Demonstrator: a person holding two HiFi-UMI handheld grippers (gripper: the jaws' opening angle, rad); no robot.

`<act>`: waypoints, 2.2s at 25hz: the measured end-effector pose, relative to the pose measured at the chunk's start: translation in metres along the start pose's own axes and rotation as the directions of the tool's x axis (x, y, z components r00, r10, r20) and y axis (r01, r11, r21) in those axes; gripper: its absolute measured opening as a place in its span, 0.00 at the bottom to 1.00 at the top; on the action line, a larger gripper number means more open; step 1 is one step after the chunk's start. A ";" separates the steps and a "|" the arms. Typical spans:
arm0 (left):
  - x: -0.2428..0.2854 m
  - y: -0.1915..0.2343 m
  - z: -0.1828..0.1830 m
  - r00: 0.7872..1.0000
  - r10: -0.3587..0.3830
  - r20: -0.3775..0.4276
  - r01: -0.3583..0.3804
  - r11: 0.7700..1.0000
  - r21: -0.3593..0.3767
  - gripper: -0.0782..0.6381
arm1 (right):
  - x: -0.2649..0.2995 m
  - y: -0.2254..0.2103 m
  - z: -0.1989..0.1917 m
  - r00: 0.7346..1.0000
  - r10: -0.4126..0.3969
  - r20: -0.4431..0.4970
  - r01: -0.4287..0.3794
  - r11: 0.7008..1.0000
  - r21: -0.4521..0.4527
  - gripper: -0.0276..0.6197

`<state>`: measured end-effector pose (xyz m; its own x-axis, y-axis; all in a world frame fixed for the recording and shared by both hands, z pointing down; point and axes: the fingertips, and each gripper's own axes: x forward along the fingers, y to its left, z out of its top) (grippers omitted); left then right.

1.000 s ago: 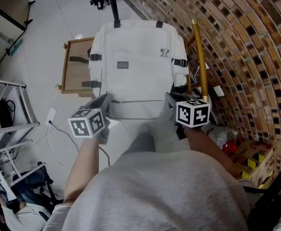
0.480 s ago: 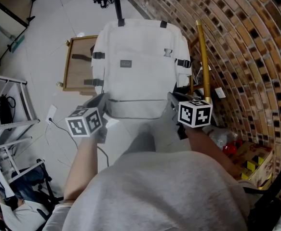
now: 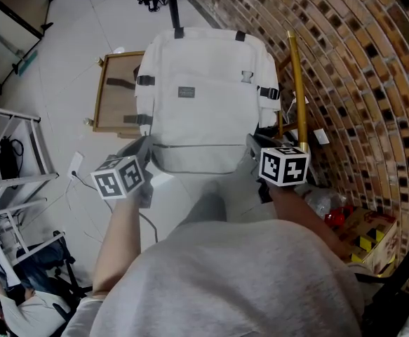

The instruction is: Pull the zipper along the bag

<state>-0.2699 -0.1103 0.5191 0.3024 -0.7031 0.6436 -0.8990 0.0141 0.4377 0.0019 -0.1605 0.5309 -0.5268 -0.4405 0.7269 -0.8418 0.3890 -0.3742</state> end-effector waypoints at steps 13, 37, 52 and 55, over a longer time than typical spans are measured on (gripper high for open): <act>-0.002 0.010 -0.004 1.000 0.006 -0.002 -0.006 0.999 -0.040 0.14 | 0.003 -0.001 -0.002 1.000 0.008 -0.007 -0.008 1.000 0.022 0.06; -0.058 -0.141 -0.084 0.974 -0.227 -0.010 0.227 0.969 0.101 0.11 | -0.119 0.044 -0.072 0.956 0.255 0.143 -0.249 0.967 -0.058 0.05; -0.205 -0.241 -0.275 0.964 -0.251 -0.088 0.260 0.960 0.106 0.11 | -0.262 0.106 -0.255 0.895 0.436 0.098 -0.429 0.900 -0.081 0.05; -0.206 -0.239 -0.286 0.967 -0.234 -0.096 0.243 0.965 0.101 0.11 | -0.271 0.105 -0.270 0.898 0.426 0.106 -0.424 0.905 -0.045 0.05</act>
<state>-0.0268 0.2345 0.4612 0.5333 -0.6154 0.5805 -0.8256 -0.2291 0.5156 0.0882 0.2181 0.4504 -0.8445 -0.3158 0.4324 -0.5329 0.5748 -0.6210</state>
